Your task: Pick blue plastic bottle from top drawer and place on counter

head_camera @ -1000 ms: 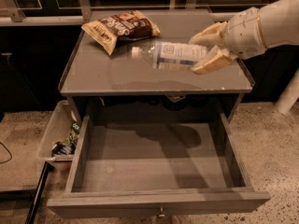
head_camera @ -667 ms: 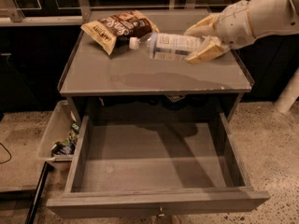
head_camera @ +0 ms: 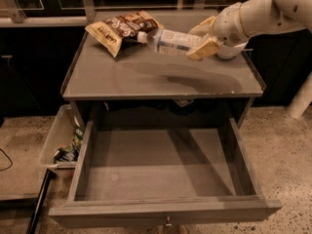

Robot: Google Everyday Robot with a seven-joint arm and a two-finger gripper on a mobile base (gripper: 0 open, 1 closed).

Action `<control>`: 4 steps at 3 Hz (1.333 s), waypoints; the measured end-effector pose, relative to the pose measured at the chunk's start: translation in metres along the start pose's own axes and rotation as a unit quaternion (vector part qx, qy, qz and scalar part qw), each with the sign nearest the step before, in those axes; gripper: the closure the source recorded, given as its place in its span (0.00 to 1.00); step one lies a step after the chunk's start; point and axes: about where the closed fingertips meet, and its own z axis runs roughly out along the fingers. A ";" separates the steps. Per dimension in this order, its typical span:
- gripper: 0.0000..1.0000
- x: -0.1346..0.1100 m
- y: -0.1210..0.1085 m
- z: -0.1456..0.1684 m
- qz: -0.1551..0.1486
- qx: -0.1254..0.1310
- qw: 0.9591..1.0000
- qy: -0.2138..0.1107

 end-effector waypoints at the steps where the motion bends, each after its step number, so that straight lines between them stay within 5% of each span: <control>1: 1.00 0.018 -0.014 0.014 0.045 0.012 0.999 0.015; 2: 1.00 0.030 -0.019 0.023 0.068 0.006 0.998 0.017; 4: 1.00 0.036 0.013 0.024 0.049 -0.050 0.997 0.043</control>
Offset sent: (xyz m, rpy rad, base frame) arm 0.0390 -0.0204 -0.0364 0.0518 0.1357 -0.1248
